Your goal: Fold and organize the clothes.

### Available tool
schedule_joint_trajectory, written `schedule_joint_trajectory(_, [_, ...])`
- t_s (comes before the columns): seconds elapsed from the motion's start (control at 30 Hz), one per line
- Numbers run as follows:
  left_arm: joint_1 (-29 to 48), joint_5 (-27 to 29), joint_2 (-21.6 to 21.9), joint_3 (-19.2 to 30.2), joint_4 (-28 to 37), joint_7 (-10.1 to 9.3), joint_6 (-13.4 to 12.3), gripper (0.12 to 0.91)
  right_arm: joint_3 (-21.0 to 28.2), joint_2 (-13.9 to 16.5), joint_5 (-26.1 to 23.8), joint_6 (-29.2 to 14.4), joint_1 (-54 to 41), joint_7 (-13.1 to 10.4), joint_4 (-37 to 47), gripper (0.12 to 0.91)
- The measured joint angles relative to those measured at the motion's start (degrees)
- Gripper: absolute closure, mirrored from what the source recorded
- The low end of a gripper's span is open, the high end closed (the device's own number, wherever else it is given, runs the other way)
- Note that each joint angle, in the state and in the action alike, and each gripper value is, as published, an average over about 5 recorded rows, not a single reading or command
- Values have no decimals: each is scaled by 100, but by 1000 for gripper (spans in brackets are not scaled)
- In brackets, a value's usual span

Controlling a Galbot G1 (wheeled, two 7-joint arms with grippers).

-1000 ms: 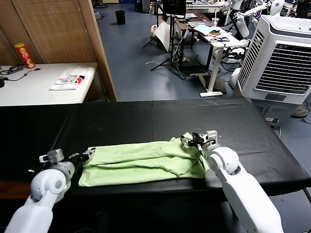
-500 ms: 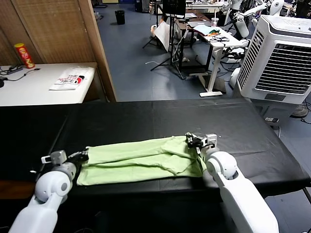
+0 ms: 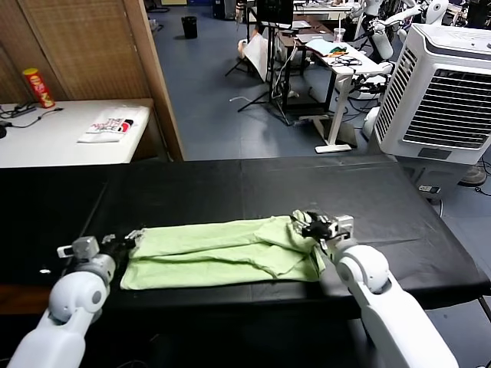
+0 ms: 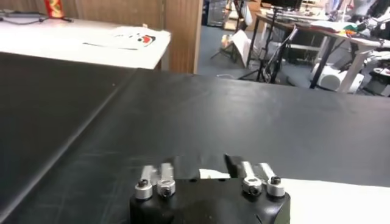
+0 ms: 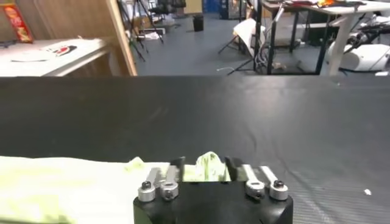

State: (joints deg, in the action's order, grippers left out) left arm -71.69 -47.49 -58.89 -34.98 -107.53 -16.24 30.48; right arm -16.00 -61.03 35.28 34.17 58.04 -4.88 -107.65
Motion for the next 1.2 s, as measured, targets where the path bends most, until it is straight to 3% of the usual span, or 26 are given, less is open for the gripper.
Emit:
schedule_joint_trajectory(0.2, [-600, -175, -250, -350, -587, -11, 51, 233, -183, 110, 112, 3, 447, 9, -569, 227])
schedule_joint_trajectory(0.47, [-1114, 84, -626, -418, -745, 291, -191, 240, -210, 135, 260, 17, 723, -12, -1103, 227])
schedule_joint_trajectory(0.57, [-1175, 182, -740, -390, -667, 405, -310, 329, -219, 148, 274, 22, 779, -15, -1215, 227])
schedule_joint_trajectory(0.67, [-1231, 302, -852, -331, -620, 461, -397, 487, -241, 161, 269, 20, 817, -14, -1263, 227])
schedule_joint_trajectory(0.8, [-1210, 329, -988, -290, -530, 432, -438, 721, -273, 164, 261, 12, 848, -5, -1316, 227])
schedule_joint_trajectory(0.9, [-1161, 314, -1051, -287, -455, 379, -472, 847, -289, 158, 248, 7, 857, -2, -1340, 227])
schedule_joint_trajectory(1.07, [-1141, 619, -1022, -309, -389, 385, -616, 864, -361, 115, 226, 2, 880, -6, -1357, 227])
schedule_joint_trajectory(1.2, [-1185, 1387, -858, -402, -318, 493, -829, 866, -498, 75, 182, 2, 959, -8, -1414, 227])
